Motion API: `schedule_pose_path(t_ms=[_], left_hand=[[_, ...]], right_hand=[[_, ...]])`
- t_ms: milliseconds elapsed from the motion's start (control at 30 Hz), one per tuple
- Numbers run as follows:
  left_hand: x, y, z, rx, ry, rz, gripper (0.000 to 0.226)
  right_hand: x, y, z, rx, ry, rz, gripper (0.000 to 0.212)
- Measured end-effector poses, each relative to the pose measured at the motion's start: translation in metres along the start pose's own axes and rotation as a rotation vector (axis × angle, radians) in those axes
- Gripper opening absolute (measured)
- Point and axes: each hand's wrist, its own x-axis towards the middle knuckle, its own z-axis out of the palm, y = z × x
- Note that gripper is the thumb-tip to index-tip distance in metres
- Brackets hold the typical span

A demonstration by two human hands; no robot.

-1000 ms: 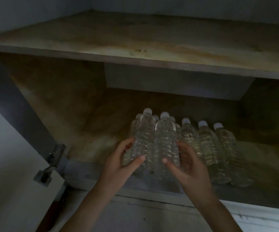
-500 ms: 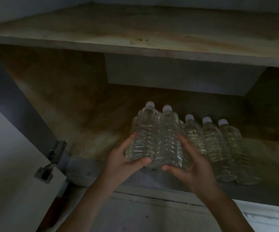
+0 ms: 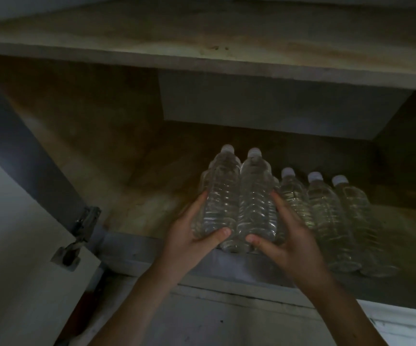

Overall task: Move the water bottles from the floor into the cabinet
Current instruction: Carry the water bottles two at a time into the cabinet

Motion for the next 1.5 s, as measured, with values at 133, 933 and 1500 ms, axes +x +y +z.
schedule_pose_path(t_ms=[133,933,1500], left_hand=[[-0.012,0.002,0.003,0.075,0.071,0.015,0.061],[-0.17,0.641,-0.108,0.778,-0.331,-0.025,0.054],[-0.198,0.837,-0.162,0.808,-0.547,0.722,0.058]], right_hand=[[-0.009,-0.003,0.002,-0.077,0.046,0.05,0.093],[-0.11,-0.562,-0.348,-0.46,-0.122,0.304,0.052],[-0.242,-0.781,-0.446,-0.753,0.431,0.448,0.063]])
